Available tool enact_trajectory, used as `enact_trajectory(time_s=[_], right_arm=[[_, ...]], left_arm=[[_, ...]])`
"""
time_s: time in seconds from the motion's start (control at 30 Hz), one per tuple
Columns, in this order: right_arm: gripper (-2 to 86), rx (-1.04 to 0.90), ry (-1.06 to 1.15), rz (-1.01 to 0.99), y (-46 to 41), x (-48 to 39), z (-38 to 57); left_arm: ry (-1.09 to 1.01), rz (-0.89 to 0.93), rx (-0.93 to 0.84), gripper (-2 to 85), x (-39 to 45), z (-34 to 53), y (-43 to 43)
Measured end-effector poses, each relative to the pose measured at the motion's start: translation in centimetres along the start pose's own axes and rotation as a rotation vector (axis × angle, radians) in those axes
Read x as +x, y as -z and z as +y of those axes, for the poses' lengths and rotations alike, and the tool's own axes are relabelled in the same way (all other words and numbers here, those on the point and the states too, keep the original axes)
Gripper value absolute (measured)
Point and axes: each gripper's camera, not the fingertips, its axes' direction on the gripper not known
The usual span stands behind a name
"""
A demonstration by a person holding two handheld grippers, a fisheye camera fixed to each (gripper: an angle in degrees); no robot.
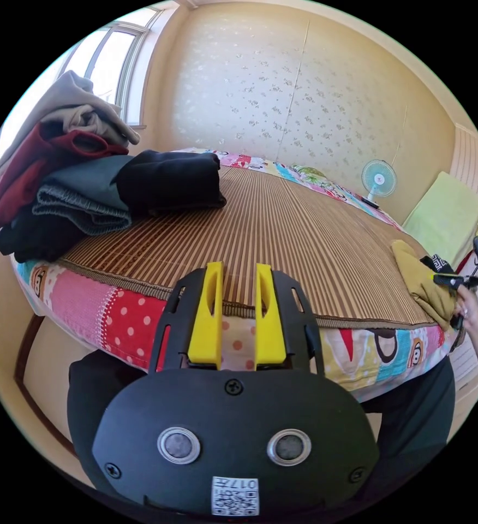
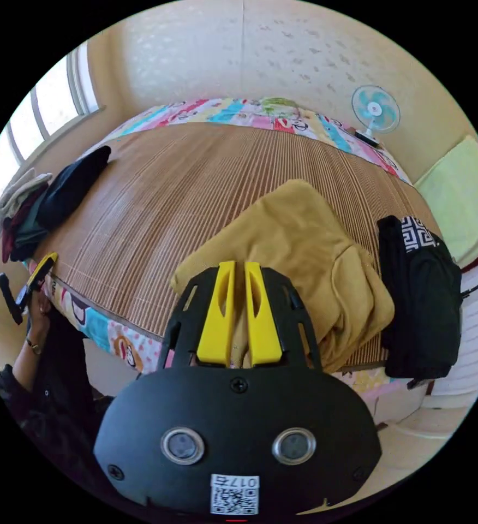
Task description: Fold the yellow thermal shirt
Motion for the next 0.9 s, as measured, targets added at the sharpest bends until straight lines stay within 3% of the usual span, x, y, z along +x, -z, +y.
enact_trajectory(time_s=[0.03,0.13,0.27,0.37,0.5,0.57,0.67,0.8,0.9], right_arm=[[3.7,-0.064,-0.028,0.083,-3.0,-1.0,0.6],[4.3,0.076,-0.027,0.207,-3.9,-2.4,2.9],[6.2,0.03,0.261,0.53,-5.4,-5.4,4.5],[9.1,0.036,0.27,0.582,-2.7,-4.9,5.0],[12.9,0.182,-0.071,0.442,3.9,1.9,6.0],[15.2,0.128,-0.324,0.25,4.5,9.7,7.3],[13.0,0.0,-0.482,-0.037,1.5,16.8,10.2],[7.6,0.179,-0.391,-0.09,5.8,16.2,12.0],[6.4,0.395,-0.265,-0.34,11.2,13.4,11.6]], left_arm=[[-0.001,0.006,0.001,8.8,-0.2,0.0,0.1],[0.002,0.022,0.004,8.5,-0.6,0.0,0.3],[0.016,0.036,0.004,7.9,-1.1,-0.3,0.3],[0.054,0.063,0.009,7.8,-1.7,-0.5,0.4],[0.078,0.068,0.022,7.8,-1.9,-0.4,0.8],[0.069,0.059,0.022,7.8,-1.6,-0.4,0.9],[0.064,0.053,0.028,7.7,-1.4,-0.3,1.2],[0.083,0.053,0.044,7.0,-1.3,0.0,1.8],[0.083,0.048,0.047,7.1,-0.9,0.0,2.3]])
